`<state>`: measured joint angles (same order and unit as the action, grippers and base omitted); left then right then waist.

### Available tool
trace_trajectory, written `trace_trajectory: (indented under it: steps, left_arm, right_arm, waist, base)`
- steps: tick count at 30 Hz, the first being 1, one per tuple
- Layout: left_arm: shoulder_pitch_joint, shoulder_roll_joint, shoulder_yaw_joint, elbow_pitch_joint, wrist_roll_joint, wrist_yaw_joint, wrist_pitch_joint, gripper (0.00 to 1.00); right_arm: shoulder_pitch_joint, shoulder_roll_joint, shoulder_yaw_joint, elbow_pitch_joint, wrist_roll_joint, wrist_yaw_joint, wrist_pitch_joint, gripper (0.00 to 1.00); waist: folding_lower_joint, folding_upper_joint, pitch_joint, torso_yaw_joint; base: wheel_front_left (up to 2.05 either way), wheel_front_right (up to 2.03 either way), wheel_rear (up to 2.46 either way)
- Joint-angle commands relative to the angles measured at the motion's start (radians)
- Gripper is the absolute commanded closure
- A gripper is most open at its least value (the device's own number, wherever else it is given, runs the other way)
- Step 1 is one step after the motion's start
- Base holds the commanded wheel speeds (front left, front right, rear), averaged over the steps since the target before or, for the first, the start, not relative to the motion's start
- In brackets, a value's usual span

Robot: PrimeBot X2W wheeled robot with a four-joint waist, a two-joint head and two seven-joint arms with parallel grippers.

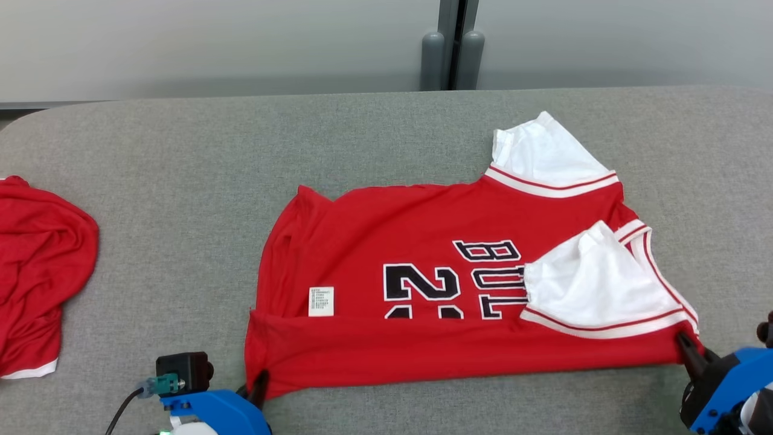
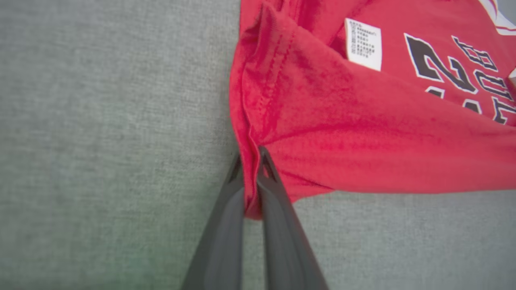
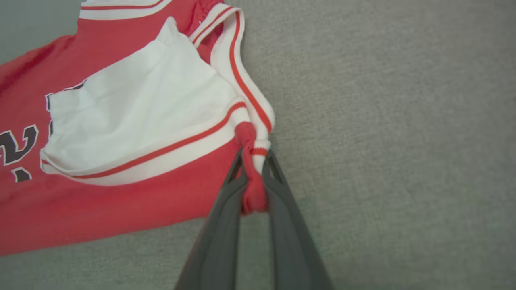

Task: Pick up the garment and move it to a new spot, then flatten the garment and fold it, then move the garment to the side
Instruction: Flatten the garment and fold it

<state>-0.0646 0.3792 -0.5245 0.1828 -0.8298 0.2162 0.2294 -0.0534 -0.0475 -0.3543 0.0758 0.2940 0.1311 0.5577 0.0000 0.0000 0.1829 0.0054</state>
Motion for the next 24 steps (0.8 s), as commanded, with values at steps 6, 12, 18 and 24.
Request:
trace_trajectory:
  steps: [6, 12, 18, 24]
  left_arm:
    - [0.056, 0.043, 0.000, -0.073, -0.019, 0.039, 0.062, 0.00]
    - [0.031, 0.060, 0.027, -0.156, -0.043, 0.039, 0.084, 0.00]
    - [-0.123, 0.150, 0.059, -0.212, -0.050, 0.011, 0.205, 0.00]
    - [-0.362, 0.215, 0.102, -0.181, -0.106, -0.023, 0.386, 0.00]
  right_arm:
    - [0.030, -0.005, 0.000, -0.022, 0.006, 0.000, -0.006, 0.00]
    - [-0.039, -0.005, 0.030, -0.080, -0.044, 0.000, 0.034, 0.00]
    - [-0.222, -0.005, 0.125, -0.140, -0.109, 0.000, 0.156, 0.00]
    - [-0.495, -0.018, 0.198, -0.015, -0.058, 0.000, 0.244, 0.00]
  waist:
    - [0.0000, 0.0000, 0.002, 0.001]
    - [0.0000, 0.0000, 0.004, -0.005]
    - [0.0000, 0.0000, 0.039, -0.023]
    - [0.0000, 0.0000, 0.109, -0.056]
  base:
    - [0.00, 0.00, 0.00]
    - [0.00, 0.00, 0.00]
    - [0.00, 0.00, 0.00]
    - [0.00, 0.00, 0.00]
